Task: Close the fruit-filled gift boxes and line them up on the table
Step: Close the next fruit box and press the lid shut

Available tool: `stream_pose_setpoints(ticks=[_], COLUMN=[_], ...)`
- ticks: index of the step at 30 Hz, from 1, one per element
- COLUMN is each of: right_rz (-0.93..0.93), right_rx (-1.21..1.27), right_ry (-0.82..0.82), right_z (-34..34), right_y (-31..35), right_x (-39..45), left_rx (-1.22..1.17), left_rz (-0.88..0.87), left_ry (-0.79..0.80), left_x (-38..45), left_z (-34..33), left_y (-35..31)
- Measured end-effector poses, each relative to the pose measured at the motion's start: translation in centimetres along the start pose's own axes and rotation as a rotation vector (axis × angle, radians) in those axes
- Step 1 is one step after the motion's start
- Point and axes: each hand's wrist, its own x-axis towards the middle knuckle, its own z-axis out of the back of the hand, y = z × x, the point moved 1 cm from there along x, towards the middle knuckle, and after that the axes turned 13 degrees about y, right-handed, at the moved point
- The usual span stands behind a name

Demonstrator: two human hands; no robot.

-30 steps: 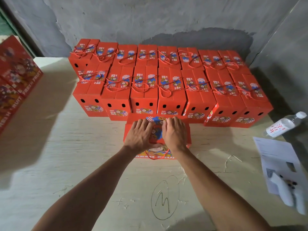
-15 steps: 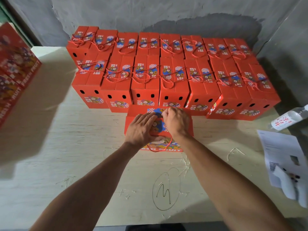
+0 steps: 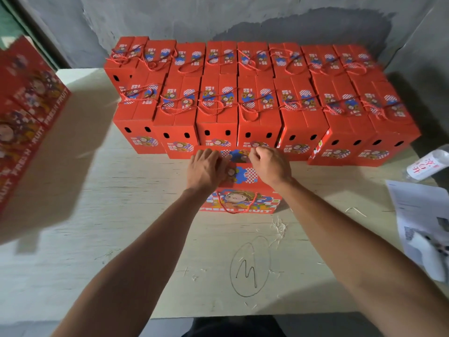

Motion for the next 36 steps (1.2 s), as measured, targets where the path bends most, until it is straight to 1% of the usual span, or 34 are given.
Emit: stream_pose_setpoints(ticks=[4,8,12,16,19,22,24,25,27,28,30,32,36], right_rz=[-0.059,-0.145,-0.136,-0.159,-0.169,-0.144,-0.132,-0.149,-0.23,-0.287,-0.433,-0.582,-0.615], right_rx=[-0.055,-0.126,-0.12,-0.111,-0.108,-0.107,-0.13,-0.162,-0.217,-0.179,0.039,0.201,0.257], right_ry=[-0.092,-0.123,-0.136,-0.076,-0.038,-0.095,-0.146,-0.153,-0.152,-0.147,-0.089,0.024,0.088], right_z=[1.1,1.2,1.0,0.7,0.4,0.2,0.0,-0.1,-0.3,-0.3,-0.3,-0.2,-0.2], right_y=[-1.8,-1.7,-1.4,-1.7,-2.2,-2.2,-2.4,-2.4,-2.3,-2.4,-2.4,-2.4,-2.8], right_x=[-1.6,-1.6,-1.3,-0.6,-0.2,-0.2,-0.3,-0.4,-0.5,-0.7,-1.1,-1.3,-1.4], left_rx=[-0.054,-0.089,-0.09,-0.073,-0.045,0.029,0.078,0.059,-0.083,-0.191,-0.395,-0.55,-0.82], left_rz=[-0.005,0.055,0.113,0.18,0.184,0.202,0.267,0.3,0.379,0.438,0.561,0.625,0.627], left_ry=[-0.01,-0.049,-0.042,-0.002,0.034,0.058,0.042,0.031,0.024,0.033,0.062,0.084,0.135], left_x=[0.2,0.3,0.6,1.6,2.0,2.1,2.1,2.1,2.0,1.9,1.2,0.7,-0.2], left_z=[0.7,0.4,0.3,0.3,0.2,-0.1,-0.4,-0.3,-0.1,-0.1,-0.1,0.1,-0.4], left_y=[2.1,1.4,1.2,0.9,0.8,0.8,0.8,0.8,0.8,1.0,1.4,1.9,3.2])
